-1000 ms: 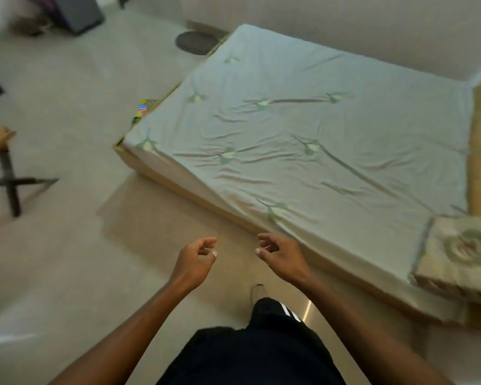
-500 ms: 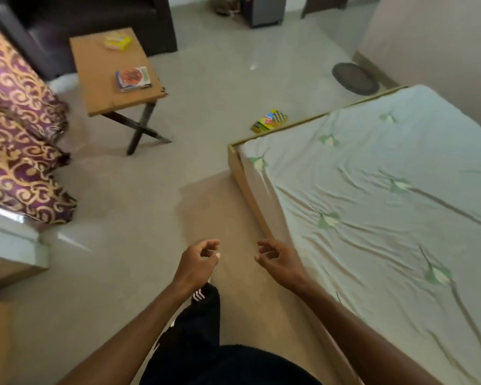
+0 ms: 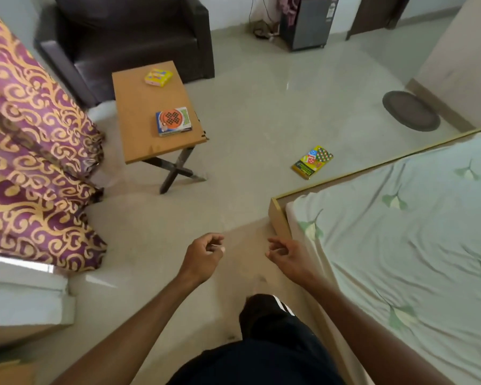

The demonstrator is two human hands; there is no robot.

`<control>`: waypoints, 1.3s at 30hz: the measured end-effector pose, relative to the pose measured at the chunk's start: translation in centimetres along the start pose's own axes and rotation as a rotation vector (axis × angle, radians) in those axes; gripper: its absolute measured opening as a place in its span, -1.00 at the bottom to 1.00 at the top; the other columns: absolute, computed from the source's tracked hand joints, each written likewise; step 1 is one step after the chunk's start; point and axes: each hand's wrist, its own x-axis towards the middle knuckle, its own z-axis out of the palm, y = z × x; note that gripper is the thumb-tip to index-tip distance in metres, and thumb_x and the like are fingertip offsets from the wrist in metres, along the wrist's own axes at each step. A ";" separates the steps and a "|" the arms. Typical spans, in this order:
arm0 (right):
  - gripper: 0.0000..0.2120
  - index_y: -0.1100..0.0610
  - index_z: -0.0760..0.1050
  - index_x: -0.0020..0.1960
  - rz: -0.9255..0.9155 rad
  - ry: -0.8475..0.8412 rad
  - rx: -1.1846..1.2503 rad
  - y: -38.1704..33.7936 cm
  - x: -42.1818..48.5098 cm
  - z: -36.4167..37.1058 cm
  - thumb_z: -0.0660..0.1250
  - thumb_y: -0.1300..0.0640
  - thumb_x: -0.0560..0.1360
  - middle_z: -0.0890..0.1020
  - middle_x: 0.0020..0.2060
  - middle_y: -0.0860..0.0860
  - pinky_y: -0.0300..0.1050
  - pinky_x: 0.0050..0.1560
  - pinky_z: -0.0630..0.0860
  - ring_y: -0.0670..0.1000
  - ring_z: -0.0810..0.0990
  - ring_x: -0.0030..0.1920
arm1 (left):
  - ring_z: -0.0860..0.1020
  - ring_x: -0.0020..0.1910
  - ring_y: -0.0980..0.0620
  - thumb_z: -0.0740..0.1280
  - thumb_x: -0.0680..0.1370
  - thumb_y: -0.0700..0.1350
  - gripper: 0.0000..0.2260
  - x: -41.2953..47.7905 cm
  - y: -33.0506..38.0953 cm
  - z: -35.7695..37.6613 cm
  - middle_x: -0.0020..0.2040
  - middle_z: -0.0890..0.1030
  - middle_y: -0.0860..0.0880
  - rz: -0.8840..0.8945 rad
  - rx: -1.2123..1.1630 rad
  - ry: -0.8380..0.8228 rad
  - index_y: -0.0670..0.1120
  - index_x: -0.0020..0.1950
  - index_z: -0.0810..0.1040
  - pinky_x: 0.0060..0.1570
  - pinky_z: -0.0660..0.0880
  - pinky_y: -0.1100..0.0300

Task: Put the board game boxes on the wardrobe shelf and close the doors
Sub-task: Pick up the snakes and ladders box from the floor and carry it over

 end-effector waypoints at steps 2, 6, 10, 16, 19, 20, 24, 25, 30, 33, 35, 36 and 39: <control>-0.72 -0.07 0.50 0.19 0.016 -0.009 -0.007 -1.0 4.9 -0.8 0.40 0.06 0.49 0.60 -0.06 -0.12 -0.42 -0.16 0.47 -0.17 0.60 -0.08 | 0.61 -0.08 0.12 0.36 0.51 -0.24 -0.76 5.0 1.2 -0.5 0.02 0.65 0.02 0.003 0.009 -0.006 -0.05 0.14 0.61 -0.10 0.46 0.43; -0.66 0.05 0.55 0.23 0.035 0.020 0.030 -2.7 16.0 -3.2 0.41 0.08 0.47 0.64 -0.04 -0.06 -0.39 -0.12 0.52 -0.17 0.61 -0.09 | 0.59 -0.01 0.19 0.33 0.52 -0.24 -0.73 15.9 4.8 -1.4 0.05 0.64 0.05 0.025 0.045 -0.028 -0.04 0.19 0.61 -0.08 0.47 0.45; -0.69 0.05 0.57 0.18 0.053 0.043 0.050 -5.6 26.1 -6.7 0.44 0.08 0.44 0.66 -0.07 -0.05 -0.19 -0.04 0.56 -0.14 0.63 -0.15 | 0.59 0.02 0.17 0.34 0.53 -0.21 -0.73 25.9 9.7 -2.0 0.08 0.64 0.04 0.023 0.055 -0.054 -0.05 0.21 0.60 -0.09 0.45 0.48; -0.70 0.04 0.58 0.18 0.067 0.072 0.026 -9.3 40.4 -11.9 0.44 0.10 0.45 0.66 -0.08 -0.04 -0.28 -0.13 0.53 -0.15 0.62 -0.18 | 0.58 -0.01 0.22 0.35 0.52 -0.21 -0.74 40.6 16.8 -2.3 0.05 0.64 0.08 0.061 0.038 -0.073 -0.01 0.18 0.60 -0.01 0.51 0.38; -0.71 0.03 0.58 0.16 0.080 0.085 0.047 -10.2 47.2 -14.1 0.44 0.11 0.45 0.65 -0.09 -0.03 -0.26 -0.17 0.55 -0.13 0.63 -0.19 | 0.58 0.00 0.22 0.34 0.52 -0.21 -0.74 48.3 19.4 -2.2 0.05 0.63 0.08 0.082 0.049 -0.105 -0.01 0.18 0.59 -0.05 0.49 0.44; -0.72 0.04 0.58 0.15 0.090 0.107 0.063 -10.3 50.1 -15.0 0.45 0.12 0.45 0.65 -0.10 -0.02 -0.19 -0.14 0.57 -0.11 0.63 -0.20 | 0.58 0.01 0.21 0.33 0.52 -0.22 -0.74 51.9 20.4 -2.0 0.05 0.63 0.08 0.085 0.051 -0.124 -0.02 0.18 0.60 -0.04 0.50 0.43; -0.73 0.07 0.58 0.15 0.158 0.214 0.090 -10.8 58.6 -17.9 0.44 0.15 0.45 0.65 -0.09 0.02 -0.27 -0.16 0.54 -0.11 0.60 -0.23 | 0.60 0.01 0.19 0.31 0.51 -0.24 -0.72 63.5 24.2 -1.5 0.05 0.64 0.06 0.106 0.100 -0.204 -0.02 0.18 0.60 -0.06 0.47 0.47; -0.73 0.08 0.57 0.16 0.186 0.244 0.109 -10.9 60.4 -18.8 0.43 0.15 0.46 0.65 -0.07 0.04 -0.37 -0.22 0.50 -0.12 0.60 -0.24 | 0.60 0.02 0.18 0.31 0.51 -0.24 -0.72 66.2 25.4 -1.2 0.06 0.64 0.06 0.114 0.119 -0.239 -0.02 0.18 0.60 -0.05 0.47 0.46; -0.71 0.10 0.57 0.18 0.317 0.443 0.205 -10.5 67.9 -23.3 0.42 0.13 0.47 0.65 -0.06 0.04 -0.51 -0.25 0.45 -0.18 0.60 -0.21 | 0.59 0.03 0.14 0.34 0.52 -0.22 -0.74 78.6 32.9 2.5 0.06 0.63 0.07 0.179 0.273 -0.471 0.00 0.18 0.59 0.01 0.50 0.35; -0.69 0.06 0.58 0.19 0.427 0.571 0.287 -9.0 70.8 -26.2 0.43 0.10 0.46 0.67 -0.07 -0.01 -0.50 -0.22 0.44 -0.21 0.60 -0.20 | 0.60 0.02 0.12 0.35 0.52 -0.22 -0.75 84.6 37.6 7.1 0.06 0.64 0.06 0.234 0.380 -0.618 -0.02 0.17 0.60 0.06 0.52 0.28; -0.68 0.05 0.58 0.19 0.489 0.660 0.354 -7.7 72.3 -28.0 0.43 0.08 0.45 0.67 -0.08 -0.03 -0.41 -0.17 0.47 -0.18 0.62 -0.19 | 0.60 0.02 0.11 0.36 0.52 -0.21 -0.75 87.8 40.6 10.9 0.06 0.64 0.05 0.282 0.453 -0.723 -0.04 0.18 0.59 0.03 0.48 0.32; -0.68 0.06 0.58 0.19 0.527 0.709 0.394 -6.6 73.0 -29.2 0.43 0.09 0.45 0.67 -0.07 -0.02 -0.37 -0.15 0.48 -0.16 0.62 -0.18 | 0.60 0.01 0.10 0.36 0.52 -0.21 -0.75 89.4 42.0 13.5 0.06 0.64 0.04 0.307 0.496 -0.771 -0.05 0.19 0.59 0.02 0.47 0.33; -0.66 0.07 0.57 0.22 0.592 0.802 0.471 -4.2 75.0 -31.6 0.43 0.09 0.45 0.67 -0.06 0.00 -0.33 -0.12 0.49 -0.15 0.62 -0.14 | 0.60 -0.01 0.09 0.36 0.52 -0.21 -0.75 93.3 45.4 20.0 0.06 0.64 0.02 0.398 0.614 -0.884 -0.06 0.20 0.59 0.00 0.47 0.33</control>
